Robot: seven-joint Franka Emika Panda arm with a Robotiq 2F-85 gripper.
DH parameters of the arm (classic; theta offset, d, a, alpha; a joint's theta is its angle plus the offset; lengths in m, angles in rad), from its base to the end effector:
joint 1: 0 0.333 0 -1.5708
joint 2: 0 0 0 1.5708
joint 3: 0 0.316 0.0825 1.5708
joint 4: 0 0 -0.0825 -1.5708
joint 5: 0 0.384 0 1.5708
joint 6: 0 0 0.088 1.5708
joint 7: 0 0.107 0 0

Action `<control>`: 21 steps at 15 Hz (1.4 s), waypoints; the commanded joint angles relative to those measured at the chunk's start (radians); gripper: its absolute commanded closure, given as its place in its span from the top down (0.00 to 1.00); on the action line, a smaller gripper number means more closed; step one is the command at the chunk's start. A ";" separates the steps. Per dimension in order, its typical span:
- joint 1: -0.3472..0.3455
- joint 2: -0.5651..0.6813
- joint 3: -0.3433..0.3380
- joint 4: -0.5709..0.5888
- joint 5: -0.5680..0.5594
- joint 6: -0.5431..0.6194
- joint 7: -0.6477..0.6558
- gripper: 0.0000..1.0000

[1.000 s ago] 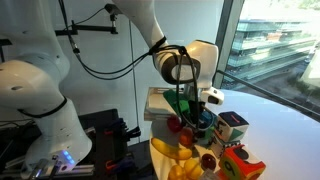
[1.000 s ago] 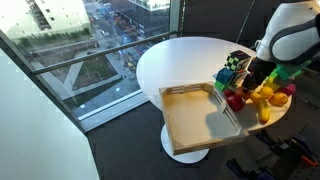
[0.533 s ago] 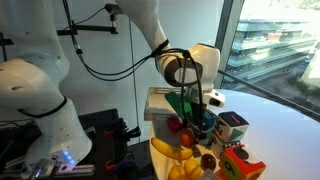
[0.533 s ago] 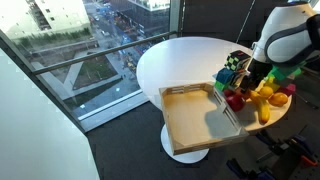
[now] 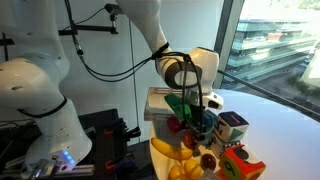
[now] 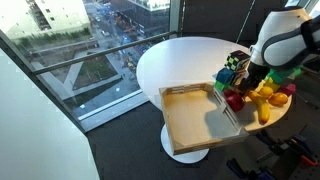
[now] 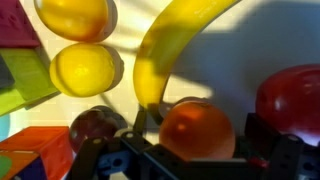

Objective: Put the toy orange on the tray

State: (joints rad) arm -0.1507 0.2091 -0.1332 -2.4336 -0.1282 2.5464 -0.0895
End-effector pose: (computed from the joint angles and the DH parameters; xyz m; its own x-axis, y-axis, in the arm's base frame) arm 0.4606 -0.1347 0.2131 0.9903 -0.0869 -0.1080 -0.0785 -0.9937 0.0793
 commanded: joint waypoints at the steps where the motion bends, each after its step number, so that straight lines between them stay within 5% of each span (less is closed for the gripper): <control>1: 0.006 0.024 -0.001 0.022 -0.002 0.029 -0.007 1.00; 16: 0.015 0.088 0.000 0.093 -0.004 0.030 0.000 1.00; 17: 0.016 0.091 0.000 0.094 -0.004 0.031 0.002 0.75; 21: 0.022 0.085 -0.003 0.102 -0.006 0.013 0.012 0.53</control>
State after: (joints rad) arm -0.1358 0.2918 -0.1322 -2.3515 -0.1285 2.5765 -0.0898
